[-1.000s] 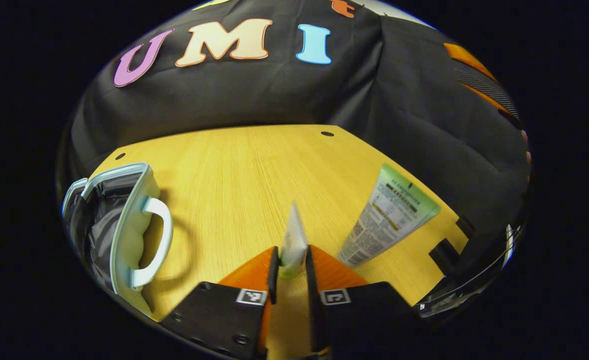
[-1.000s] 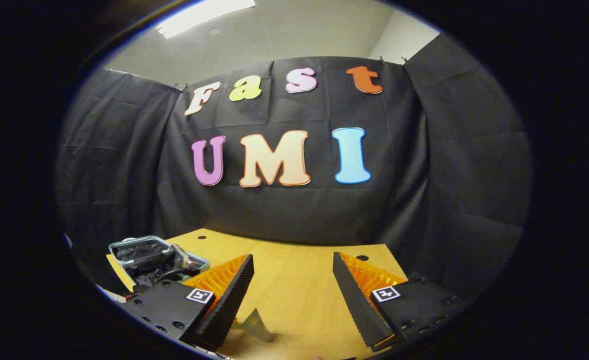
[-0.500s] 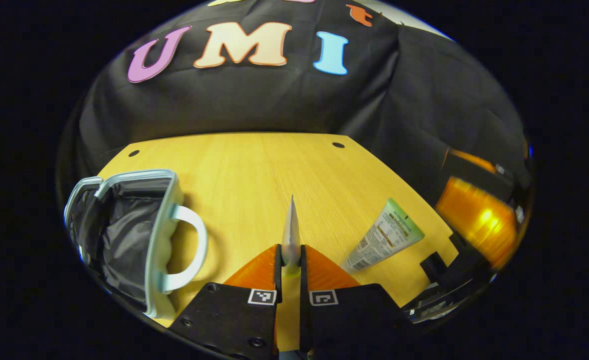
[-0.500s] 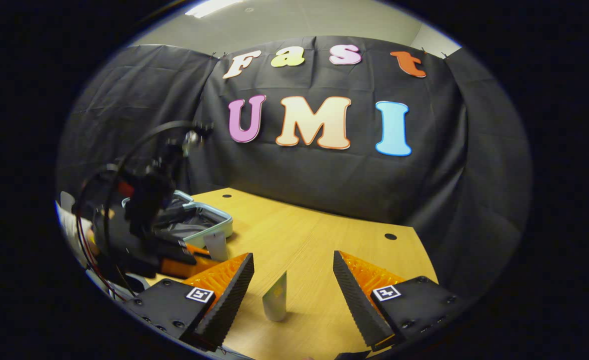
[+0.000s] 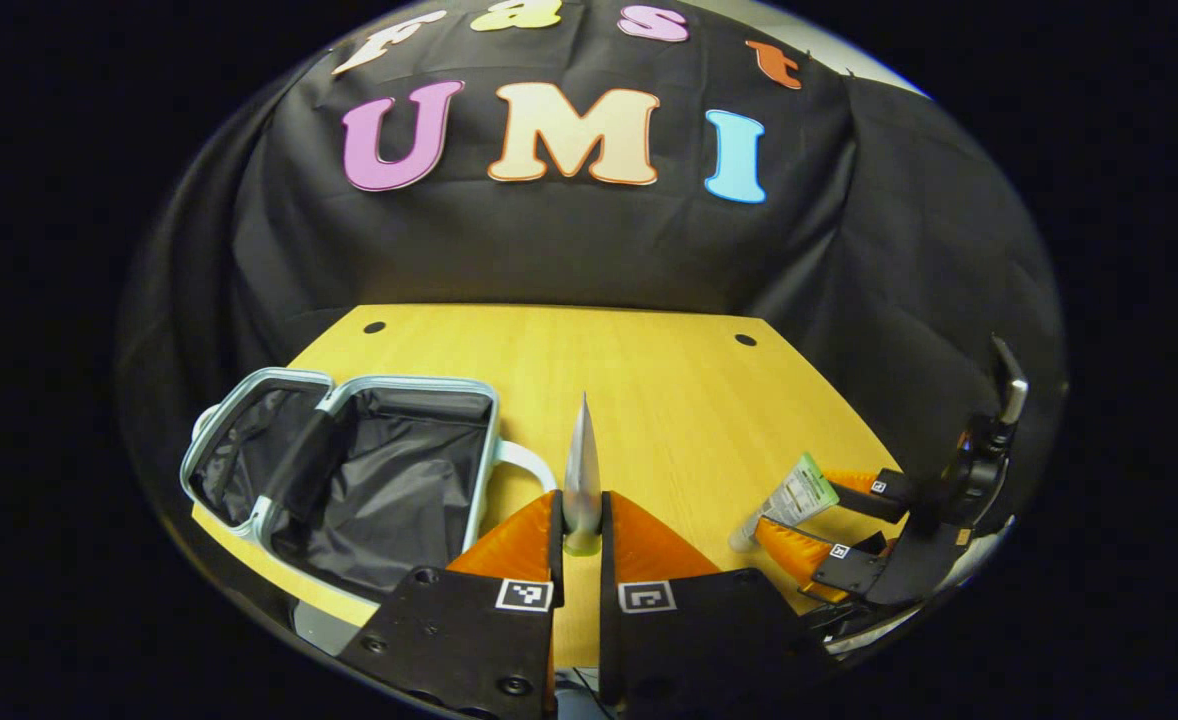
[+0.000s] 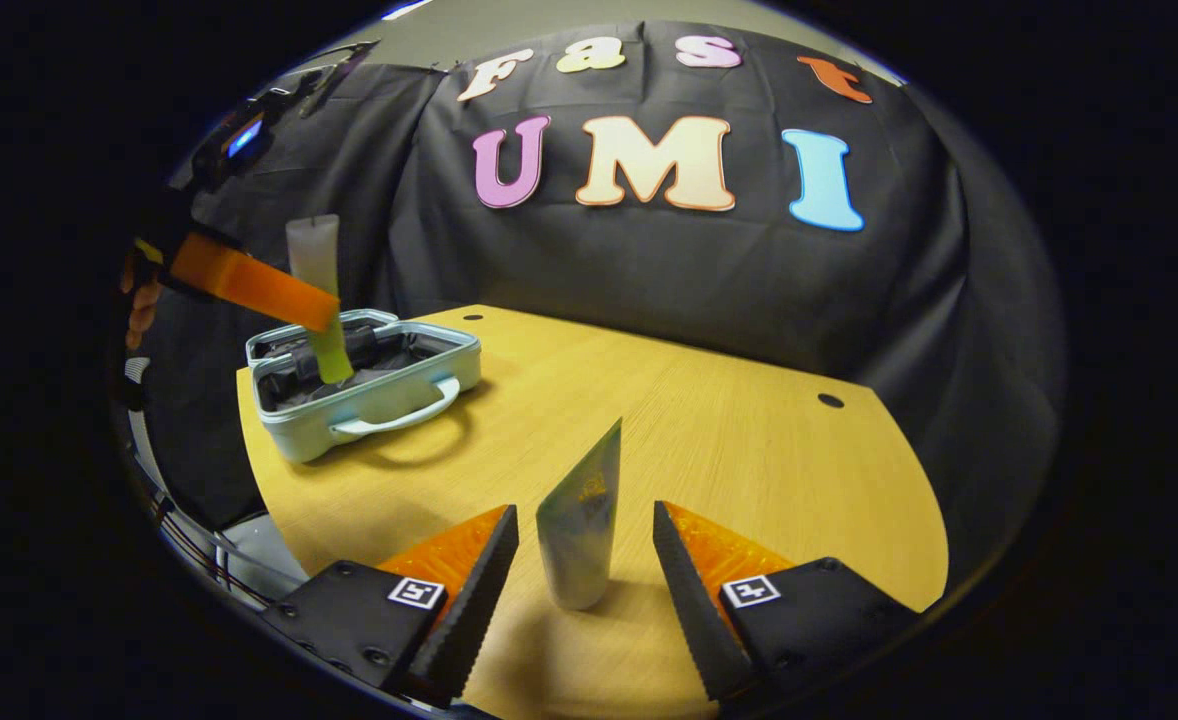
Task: First open the suitcase, pack the skin care products into it, and then close the suitcase.
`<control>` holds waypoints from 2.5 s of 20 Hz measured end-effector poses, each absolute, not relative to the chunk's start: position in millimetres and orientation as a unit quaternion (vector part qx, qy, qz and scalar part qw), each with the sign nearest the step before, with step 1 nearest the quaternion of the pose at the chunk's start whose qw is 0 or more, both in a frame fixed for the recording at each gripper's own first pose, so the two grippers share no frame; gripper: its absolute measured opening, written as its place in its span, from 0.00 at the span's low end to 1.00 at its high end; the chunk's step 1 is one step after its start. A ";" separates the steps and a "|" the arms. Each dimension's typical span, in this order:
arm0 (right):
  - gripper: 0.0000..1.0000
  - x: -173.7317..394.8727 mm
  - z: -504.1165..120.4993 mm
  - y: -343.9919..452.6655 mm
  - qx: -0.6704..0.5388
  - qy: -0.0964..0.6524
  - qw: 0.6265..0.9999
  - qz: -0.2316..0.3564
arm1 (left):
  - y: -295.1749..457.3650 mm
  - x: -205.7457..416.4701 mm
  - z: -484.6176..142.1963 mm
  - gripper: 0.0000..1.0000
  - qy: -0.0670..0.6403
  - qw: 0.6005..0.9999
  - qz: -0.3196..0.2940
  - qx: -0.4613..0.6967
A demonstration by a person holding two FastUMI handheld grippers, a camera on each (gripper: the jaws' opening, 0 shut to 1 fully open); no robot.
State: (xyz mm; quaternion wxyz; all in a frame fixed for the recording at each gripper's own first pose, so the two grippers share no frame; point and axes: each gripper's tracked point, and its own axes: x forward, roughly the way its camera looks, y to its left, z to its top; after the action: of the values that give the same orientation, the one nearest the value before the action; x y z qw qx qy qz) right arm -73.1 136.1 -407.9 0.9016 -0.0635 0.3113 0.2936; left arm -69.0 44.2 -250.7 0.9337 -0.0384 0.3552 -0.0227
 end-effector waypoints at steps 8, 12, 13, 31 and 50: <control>0.26 -67.8 -420.9 148.0 -0.045 0.354 0.899 0.255 | 110.2 -83.2 -261.4 0.10 0.391 0.920 0.019 -0.019; 0.26 -50.8 -398.7 168.3 -0.022 0.373 0.902 0.218 | 161.0 -84.7 -282.1 0.10 0.445 0.895 0.019 0.020; 0.26 -47.1 -388.3 179.5 -0.020 0.376 0.900 0.217 | 174.2 -89.0 -289.6 0.10 0.468 0.883 0.023 0.024; 0.26 -129.1 -364.3 456.1 0.061 0.501 0.800 0.324 | 242.4 -95.5 -363.0 0.53 0.550 0.829 -0.094 -0.050; 0.98 -105.6 -375.1 501.7 0.108 0.487 0.820 0.280 | 556.1 -58.2 -292.9 0.90 0.392 0.901 0.149 -0.110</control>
State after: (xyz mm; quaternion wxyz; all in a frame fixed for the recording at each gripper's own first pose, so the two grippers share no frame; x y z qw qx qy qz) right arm -105.6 501.7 -375.1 0.8203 0.1075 0.4868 0.2802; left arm -58.2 556.1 -292.9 0.9012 -0.1104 0.3916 0.1495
